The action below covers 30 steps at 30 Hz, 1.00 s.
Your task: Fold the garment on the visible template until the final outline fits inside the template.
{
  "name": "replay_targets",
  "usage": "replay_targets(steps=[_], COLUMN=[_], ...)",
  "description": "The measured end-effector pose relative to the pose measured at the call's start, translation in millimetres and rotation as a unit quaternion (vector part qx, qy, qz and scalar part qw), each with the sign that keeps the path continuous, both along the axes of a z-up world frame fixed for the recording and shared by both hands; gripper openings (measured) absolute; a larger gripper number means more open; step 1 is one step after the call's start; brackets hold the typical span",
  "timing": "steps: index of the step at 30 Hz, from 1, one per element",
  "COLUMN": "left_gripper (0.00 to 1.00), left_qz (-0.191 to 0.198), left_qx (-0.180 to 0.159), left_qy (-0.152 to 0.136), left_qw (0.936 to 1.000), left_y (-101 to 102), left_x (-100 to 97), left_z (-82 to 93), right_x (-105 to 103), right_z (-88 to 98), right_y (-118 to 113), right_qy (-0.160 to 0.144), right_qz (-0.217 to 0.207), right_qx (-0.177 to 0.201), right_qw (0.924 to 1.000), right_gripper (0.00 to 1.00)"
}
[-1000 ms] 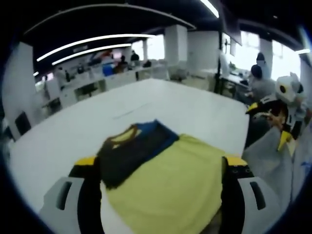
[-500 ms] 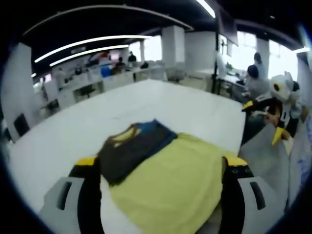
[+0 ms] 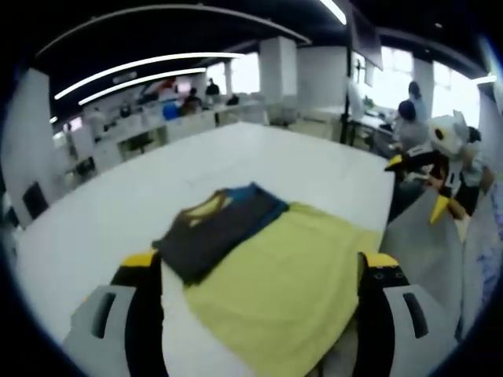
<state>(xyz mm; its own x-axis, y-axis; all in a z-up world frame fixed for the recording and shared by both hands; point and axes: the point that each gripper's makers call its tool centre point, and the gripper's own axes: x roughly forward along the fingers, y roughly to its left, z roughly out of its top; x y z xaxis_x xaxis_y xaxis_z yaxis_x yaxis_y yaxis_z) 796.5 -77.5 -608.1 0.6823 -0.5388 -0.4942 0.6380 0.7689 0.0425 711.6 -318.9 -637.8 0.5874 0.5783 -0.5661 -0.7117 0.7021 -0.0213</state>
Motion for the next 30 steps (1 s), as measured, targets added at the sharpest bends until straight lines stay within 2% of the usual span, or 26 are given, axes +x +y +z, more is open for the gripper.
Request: replay_targets(steps=[30], left_gripper=[0.99], left_qz=[0.012], left_qx=[-0.005], left_qy=[0.001], left_qw=[0.9999], left_y=[43.9], left_x=[-26.8], left_z=[-1.8], right_x=[6.7], right_z=[0.0], right_y=[28.1], right_qy=[-0.006], right_qz=[0.000], right_qx=[-0.015], right_qw=[0.9999], right_gripper=[1.00])
